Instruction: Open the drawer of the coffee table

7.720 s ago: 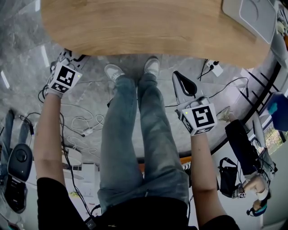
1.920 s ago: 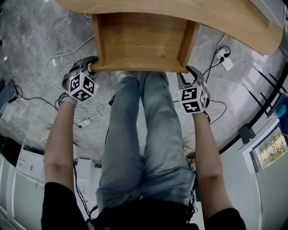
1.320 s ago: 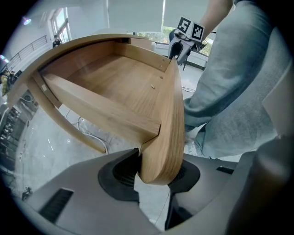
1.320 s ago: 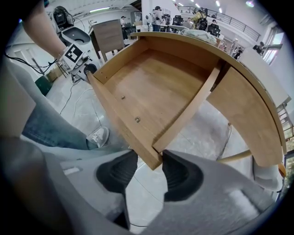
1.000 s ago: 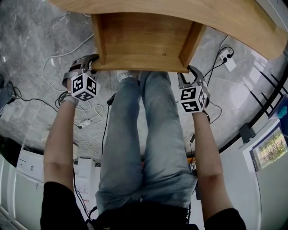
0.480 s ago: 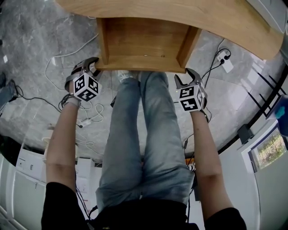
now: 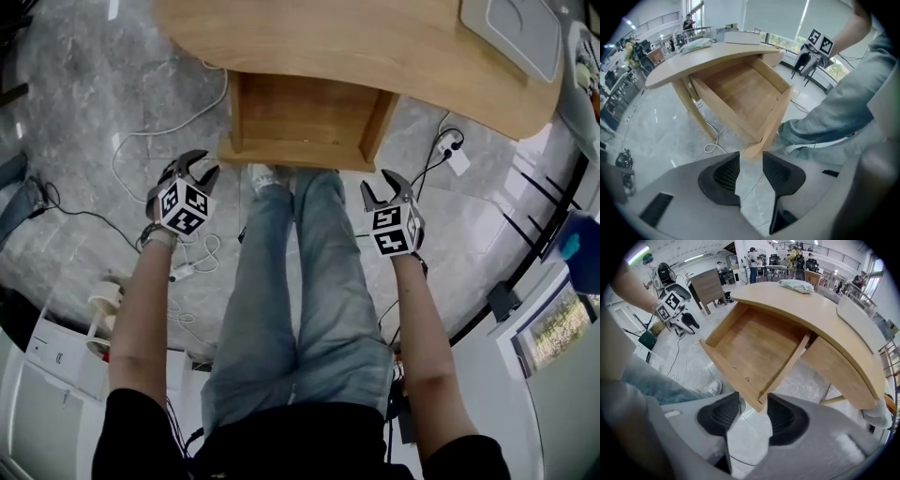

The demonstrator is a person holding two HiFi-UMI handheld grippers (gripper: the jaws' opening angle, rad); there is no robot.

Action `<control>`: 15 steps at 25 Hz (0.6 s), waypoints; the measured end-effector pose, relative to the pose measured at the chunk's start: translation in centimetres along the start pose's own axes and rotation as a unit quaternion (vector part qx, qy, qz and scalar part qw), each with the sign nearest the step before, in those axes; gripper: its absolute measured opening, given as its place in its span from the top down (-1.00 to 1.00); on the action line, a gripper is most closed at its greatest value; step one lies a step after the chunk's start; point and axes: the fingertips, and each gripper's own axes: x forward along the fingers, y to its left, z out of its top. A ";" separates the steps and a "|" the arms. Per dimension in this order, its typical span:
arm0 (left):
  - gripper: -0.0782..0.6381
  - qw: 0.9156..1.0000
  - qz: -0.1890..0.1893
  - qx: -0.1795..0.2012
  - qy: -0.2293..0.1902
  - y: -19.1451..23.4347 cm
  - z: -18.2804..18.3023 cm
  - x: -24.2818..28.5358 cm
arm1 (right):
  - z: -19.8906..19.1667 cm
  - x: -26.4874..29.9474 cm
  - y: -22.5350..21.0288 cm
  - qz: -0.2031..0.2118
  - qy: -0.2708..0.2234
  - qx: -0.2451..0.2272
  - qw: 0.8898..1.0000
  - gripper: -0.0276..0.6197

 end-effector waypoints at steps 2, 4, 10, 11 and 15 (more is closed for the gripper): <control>0.38 1.000 0.003 -0.024 -0.018 0.1 1.4 -1.8 | 1.5 -1.6 -0.3 -0.007 -0.016 0.001 1.000 0.38; 0.44 0.998 0.004 -0.043 -0.037 0.1 2.7 -3.7 | 3.0 -3.3 -0.3 -0.009 -0.030 0.004 0.999 0.45; 0.52 0.989 0.022 -0.100 -0.111 0.7 6.7 -10.6 | 7.8 -8.7 0.6 -0.009 -0.086 0.035 0.996 0.75; 0.55 0.986 0.022 -0.108 -0.126 0.9 7.5 -11.9 | 8.6 -9.5 0.9 -0.008 -0.092 0.035 0.995 0.81; 0.74 0.975 0.008 -0.139 -0.172 0.8 9.6 -16.8 | 11.2 -13.1 2.1 -0.003 -0.108 0.035 0.993 0.91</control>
